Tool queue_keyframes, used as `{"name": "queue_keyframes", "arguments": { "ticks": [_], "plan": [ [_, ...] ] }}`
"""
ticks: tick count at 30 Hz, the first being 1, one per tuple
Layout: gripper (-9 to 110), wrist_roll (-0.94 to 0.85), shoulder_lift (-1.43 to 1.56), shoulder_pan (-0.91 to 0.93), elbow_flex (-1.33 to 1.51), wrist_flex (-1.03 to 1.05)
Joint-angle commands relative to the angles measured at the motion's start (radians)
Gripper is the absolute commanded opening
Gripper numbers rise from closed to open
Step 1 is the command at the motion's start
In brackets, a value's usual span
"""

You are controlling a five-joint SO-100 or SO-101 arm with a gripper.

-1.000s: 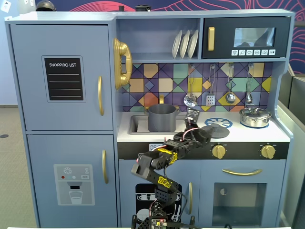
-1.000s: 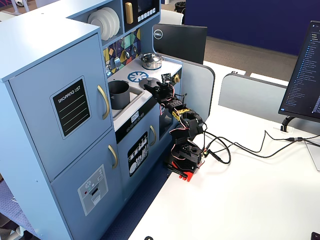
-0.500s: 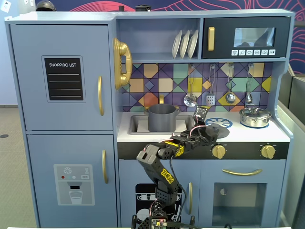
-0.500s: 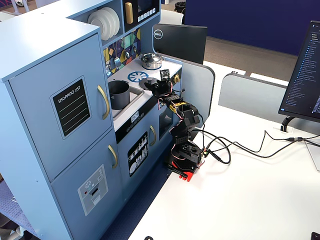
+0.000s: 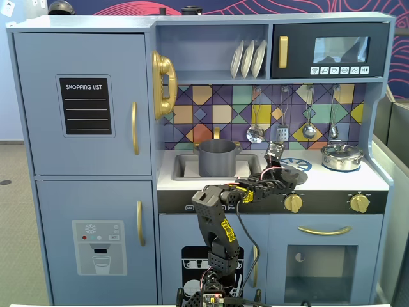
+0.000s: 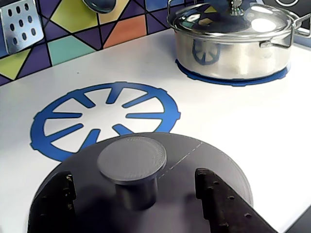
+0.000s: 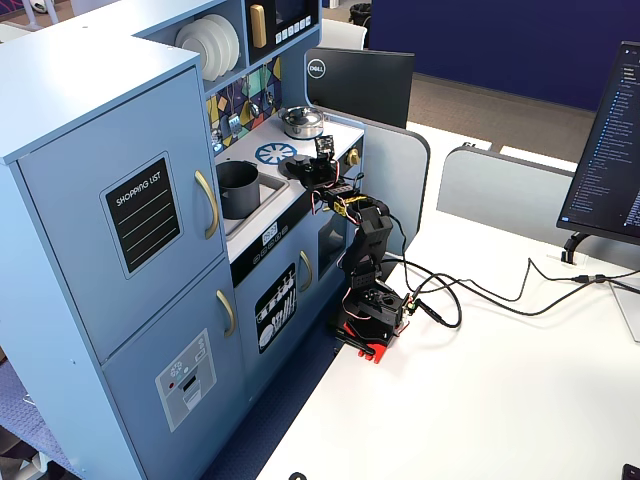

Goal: Pick up the lid from the counter and put it on the gray recipient

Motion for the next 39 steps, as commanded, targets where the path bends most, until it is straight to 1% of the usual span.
{"name": "queue_keyframes", "arguments": {
  "ticks": [1,8,14,23,28,32,39],
  "plan": [
    [23,0.000,-0.026,-0.018,-0.098,-0.046],
    [19,0.000,-0.095,-0.025,-0.129,-0.071],
    [0,-0.021,-0.121,-0.031,-0.126,-0.063],
    [0,0.006,-0.091,-0.054,-0.133,-0.095],
    [0,0.011,-0.018,-0.077,-0.190,-0.067],
    [0,0.020,0.058,-0.103,-0.268,0.005],
    [0,0.069,0.170,-0.184,-0.460,0.212]
  ]
}}
